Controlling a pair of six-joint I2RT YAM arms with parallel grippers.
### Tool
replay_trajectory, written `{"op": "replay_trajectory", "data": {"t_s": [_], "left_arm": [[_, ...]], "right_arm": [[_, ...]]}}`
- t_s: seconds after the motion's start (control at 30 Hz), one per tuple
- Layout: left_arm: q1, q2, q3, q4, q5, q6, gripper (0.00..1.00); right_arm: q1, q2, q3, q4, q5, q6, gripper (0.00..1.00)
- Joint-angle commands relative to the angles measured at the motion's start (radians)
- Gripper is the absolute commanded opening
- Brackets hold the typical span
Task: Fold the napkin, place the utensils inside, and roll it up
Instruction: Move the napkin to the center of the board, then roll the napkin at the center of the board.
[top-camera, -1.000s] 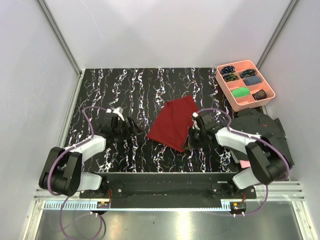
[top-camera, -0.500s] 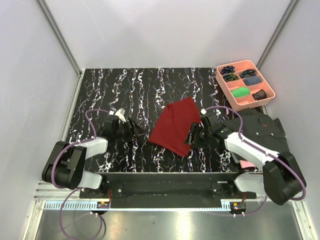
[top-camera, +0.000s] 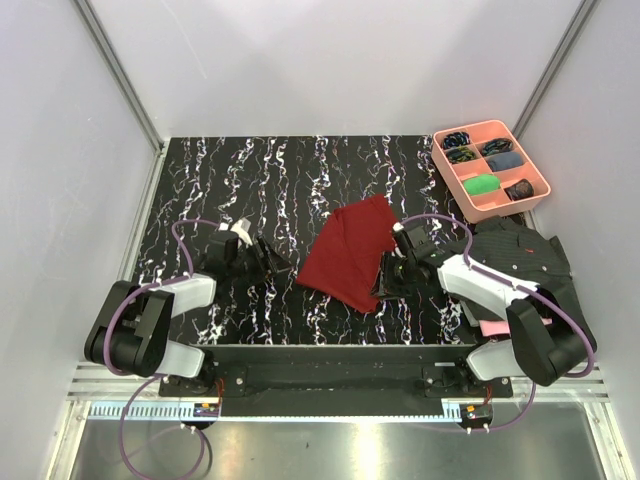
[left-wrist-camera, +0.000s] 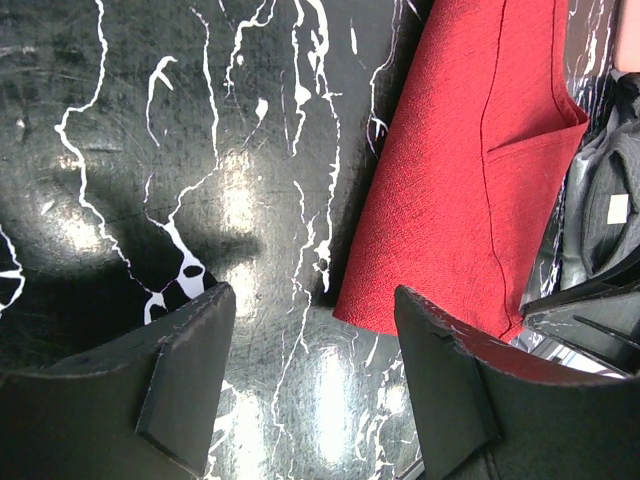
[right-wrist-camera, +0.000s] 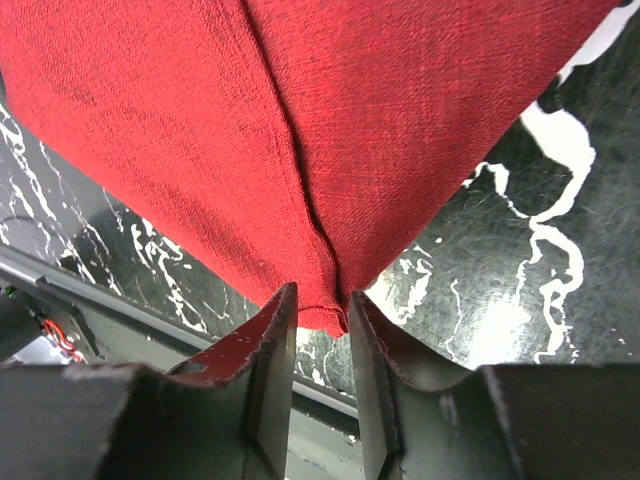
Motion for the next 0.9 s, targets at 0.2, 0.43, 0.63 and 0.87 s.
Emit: {"op": "replay_trajectory", "data": {"t_s": [0.2, 0.43, 0.63, 0.87], "left_arm": [[-0.014, -0.032, 0.036, -0.036, -0.009, 0.015, 0.68], [-0.017, -0.053, 0.027, -0.040, -0.012, 0.012, 0.68], [-0.018, -0.059, 0.020, -0.043, -0.013, 0.015, 0.68], [-0.018, -0.073, 0.008, -0.043, -0.021, 0.015, 0.68]], "right_arm": [[0.022, 0.008, 0.007, -0.017, -0.041, 0.010, 0.30], [0.032, 0.013, 0.000, -0.031, -0.038, 0.020, 0.31], [0.038, 0.034, 0.007, -0.031, -0.030, 0.011, 0.32], [0.038, 0.060, 0.020, -0.016, -0.047, 0.004, 0.21]]}}
